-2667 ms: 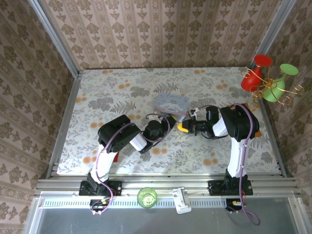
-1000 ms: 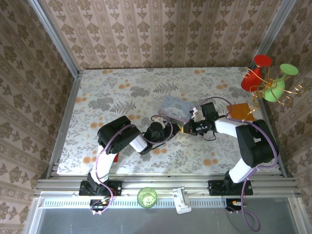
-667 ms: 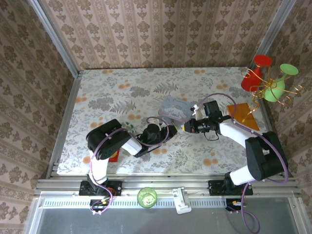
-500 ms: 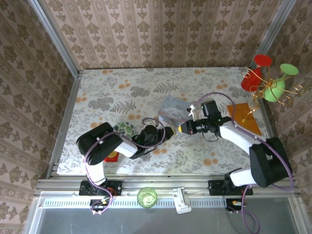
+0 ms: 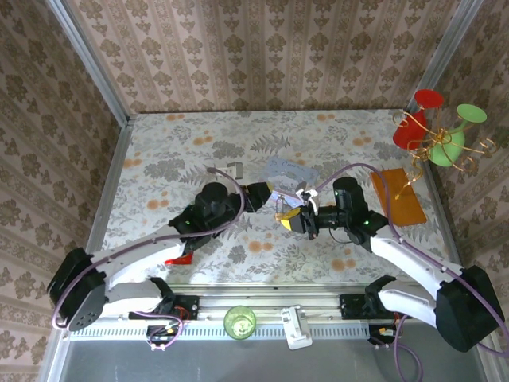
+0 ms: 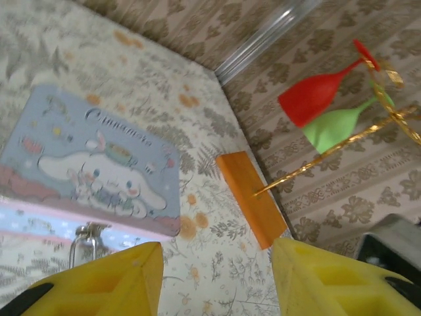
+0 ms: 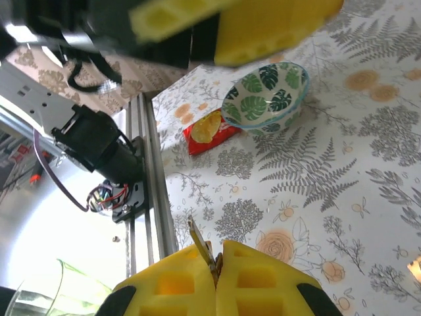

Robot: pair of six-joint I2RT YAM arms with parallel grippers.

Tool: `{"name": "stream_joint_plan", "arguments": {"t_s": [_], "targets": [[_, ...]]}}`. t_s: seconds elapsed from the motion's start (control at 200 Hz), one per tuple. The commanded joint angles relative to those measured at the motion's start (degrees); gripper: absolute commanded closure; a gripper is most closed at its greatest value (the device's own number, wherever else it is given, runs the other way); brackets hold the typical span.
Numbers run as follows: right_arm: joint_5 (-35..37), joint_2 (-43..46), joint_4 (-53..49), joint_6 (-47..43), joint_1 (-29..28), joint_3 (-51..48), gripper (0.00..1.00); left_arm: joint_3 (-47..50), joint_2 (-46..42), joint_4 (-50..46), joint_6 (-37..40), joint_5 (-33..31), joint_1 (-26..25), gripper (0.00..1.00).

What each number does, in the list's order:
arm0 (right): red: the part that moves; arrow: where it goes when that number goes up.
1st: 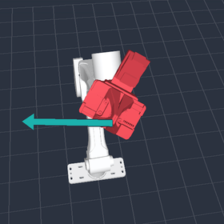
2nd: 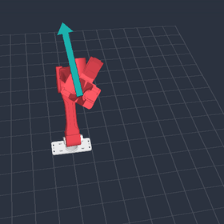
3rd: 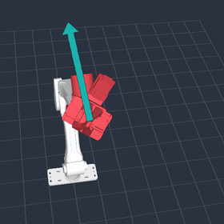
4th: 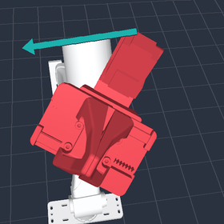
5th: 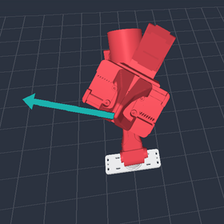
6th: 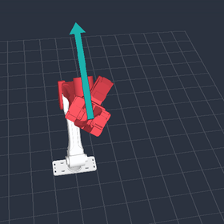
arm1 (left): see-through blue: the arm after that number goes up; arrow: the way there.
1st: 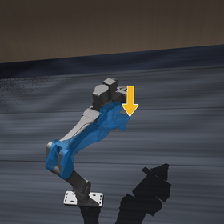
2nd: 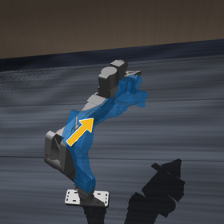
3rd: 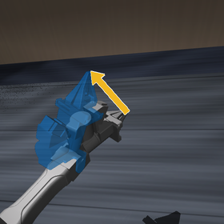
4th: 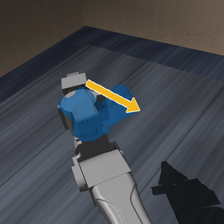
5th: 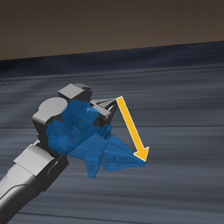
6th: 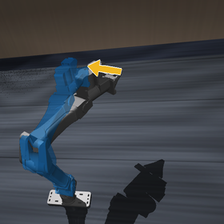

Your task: Unlock the padlock with the key

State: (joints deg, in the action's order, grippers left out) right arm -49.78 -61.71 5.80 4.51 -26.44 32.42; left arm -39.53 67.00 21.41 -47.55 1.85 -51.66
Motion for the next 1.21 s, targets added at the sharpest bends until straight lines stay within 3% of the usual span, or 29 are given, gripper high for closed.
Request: {"name": "stream_joint_plan", "arguments": {"t_s": [0.0, 0.105, 0.24, 0.355, 0.46, 0.645, 0.74, 0.885, 1.0, 1.2], "targets": [[-0.32, 1.03, -0.69, -4.06, -1.15, 2.06, 1.00, -4.23, 0.97, -7.07, 11.26, 8.87, 0.00, 0.59], [1.50, 0.46, -1.96, -3.59, -1.65, 3.73, 1.00, -7.78, 3.88, -11.64, 12.90, 12.31, -1.29, 0.67], [9.53, 0.29, -6.03, -5.15, -2.75, 5.43, 1.00, -10.93, 5.37, -15.82, 14.93, 9.44, -5.03, 0.62], [10.57, -0.31, -7.57, -5.66, -2.81, 6.10, 1.00, -10.98, 5.02, -18.68, 14.84, 5.90, -5.43, 0.60], [10.02, -2.23, -9.56, -5.92, -2.84, 7.26, 1.00, -7.60, 3.20, -12.92, 12.31, 6.36, -4.79, 0.59], [7.90, -3.25, -7.34, -4.49, -2.83, 7.57, 1.00, -7.63, 4.95, -9.93, 13.52, 10.64, -4.81, 0.69], [2.94, -4.95, -7.32, -3.62, -2.48, 8.57, 1.00, -3.49, 5.69, 1.84, 9.98, 15.57, -3.99, 0.69], [0.48, -6.50, -7.92, -3.77, -2.48, 8.75, 1.00, 1.69, 5.25, 14.58, 0.96, 17.27, 0.99, 0.73], [-0.34, -6.50, -7.03, -2.87, -2.48, 8.27, 1.00, 2.13, 3.50, 13.73, 1.86, 15.94, 1.84, 0.74], [-3.48, -9.03, -7.43, -2.51, -2.48, 9.59, 1.00, 1.87, 2.76, 13.66, 4.85, 22.86, 1.76, 0.69]]}}
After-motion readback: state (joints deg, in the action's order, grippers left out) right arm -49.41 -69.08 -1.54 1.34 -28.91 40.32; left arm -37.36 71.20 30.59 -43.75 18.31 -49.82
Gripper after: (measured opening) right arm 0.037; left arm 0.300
